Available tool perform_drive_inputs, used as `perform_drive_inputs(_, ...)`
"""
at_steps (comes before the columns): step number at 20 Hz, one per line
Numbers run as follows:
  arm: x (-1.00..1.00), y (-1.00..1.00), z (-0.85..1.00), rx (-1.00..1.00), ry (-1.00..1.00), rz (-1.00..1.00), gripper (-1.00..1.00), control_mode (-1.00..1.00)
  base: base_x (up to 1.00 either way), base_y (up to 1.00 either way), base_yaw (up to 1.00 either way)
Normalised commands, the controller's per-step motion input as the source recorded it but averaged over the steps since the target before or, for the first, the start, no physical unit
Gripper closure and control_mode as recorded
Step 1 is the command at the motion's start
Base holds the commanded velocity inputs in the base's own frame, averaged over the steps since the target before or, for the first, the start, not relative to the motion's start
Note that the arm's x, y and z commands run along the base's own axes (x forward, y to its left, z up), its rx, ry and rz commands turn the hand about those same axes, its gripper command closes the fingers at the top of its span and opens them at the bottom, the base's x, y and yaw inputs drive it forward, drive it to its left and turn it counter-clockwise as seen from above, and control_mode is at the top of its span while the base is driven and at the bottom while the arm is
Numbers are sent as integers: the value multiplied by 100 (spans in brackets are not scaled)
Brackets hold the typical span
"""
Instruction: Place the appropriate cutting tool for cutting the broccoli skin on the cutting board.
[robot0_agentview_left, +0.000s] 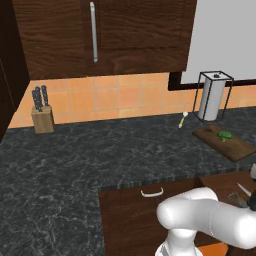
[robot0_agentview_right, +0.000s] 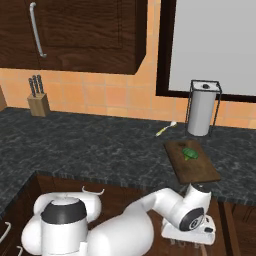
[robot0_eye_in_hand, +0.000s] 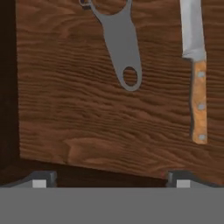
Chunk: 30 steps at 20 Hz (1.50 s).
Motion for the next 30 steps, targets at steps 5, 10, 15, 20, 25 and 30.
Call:
perform_drive_inputs(5,0,-50,-12,0,-13,20,-100,-100,0,0,0)
perform_drive_inputs(10,21,-39,-4,0,0,10,-100,-100,0,0,0)
perform_drive_inputs(15,46,-28,-9,0,12,0,-100,-100,0,0,0)
perform_drive_inputs(20,34,-26,-35,0,6,0,-100,-100,0,0,0)
perform_drive_inputs(25,22,-23,-38,1,7,0,-100,-100,0,0,0)
perform_drive_inputs(30,18,-2,-46,1,12,0,-100,-100,0,0,0)
